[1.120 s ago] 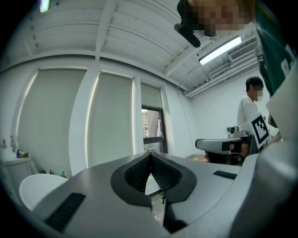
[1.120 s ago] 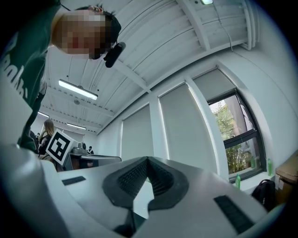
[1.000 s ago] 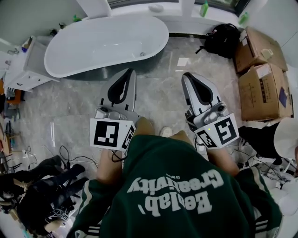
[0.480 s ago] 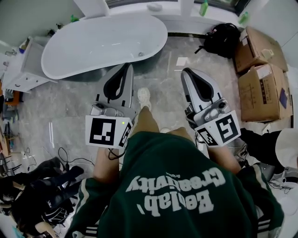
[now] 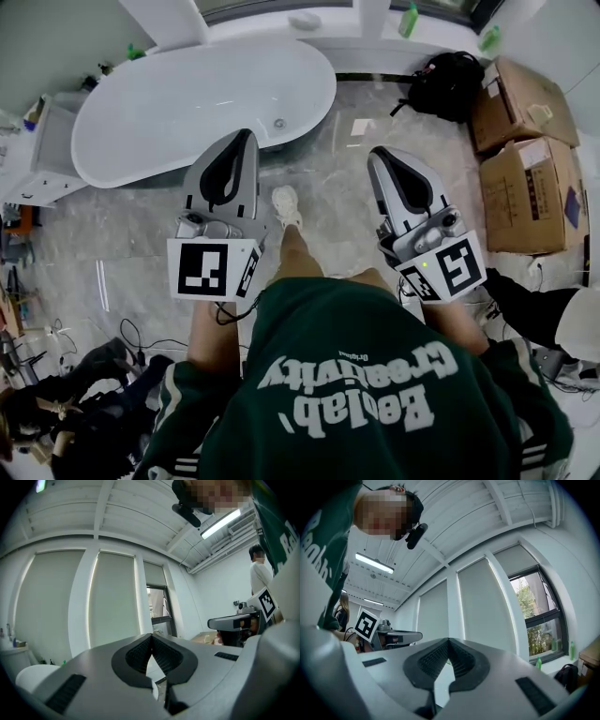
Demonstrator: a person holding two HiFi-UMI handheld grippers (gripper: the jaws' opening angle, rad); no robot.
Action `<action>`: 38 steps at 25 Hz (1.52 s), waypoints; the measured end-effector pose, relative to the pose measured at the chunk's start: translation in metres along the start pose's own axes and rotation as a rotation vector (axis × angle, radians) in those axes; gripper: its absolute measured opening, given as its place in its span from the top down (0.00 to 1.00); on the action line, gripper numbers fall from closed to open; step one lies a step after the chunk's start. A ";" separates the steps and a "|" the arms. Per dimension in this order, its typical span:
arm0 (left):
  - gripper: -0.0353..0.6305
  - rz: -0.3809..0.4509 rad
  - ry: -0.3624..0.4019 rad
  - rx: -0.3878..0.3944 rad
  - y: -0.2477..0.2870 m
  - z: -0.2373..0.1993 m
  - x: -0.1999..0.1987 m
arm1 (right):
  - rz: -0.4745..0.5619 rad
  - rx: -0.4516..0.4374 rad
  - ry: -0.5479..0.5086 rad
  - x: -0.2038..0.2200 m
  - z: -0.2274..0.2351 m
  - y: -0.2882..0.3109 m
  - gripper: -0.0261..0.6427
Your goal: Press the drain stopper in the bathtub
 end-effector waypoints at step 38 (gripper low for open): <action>0.94 -0.035 -0.049 0.130 0.244 -0.298 0.024 | -0.106 0.111 -0.018 0.039 0.100 0.371 0.94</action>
Point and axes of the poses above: the fingertips, and each gripper's own axes: y forward along the fingers, z to its right, x out of its underside, the point moved 4 cm from there along -y, backward along the fingers, and after that the axes turned 9 degrees about x, right-handed, at the moved point
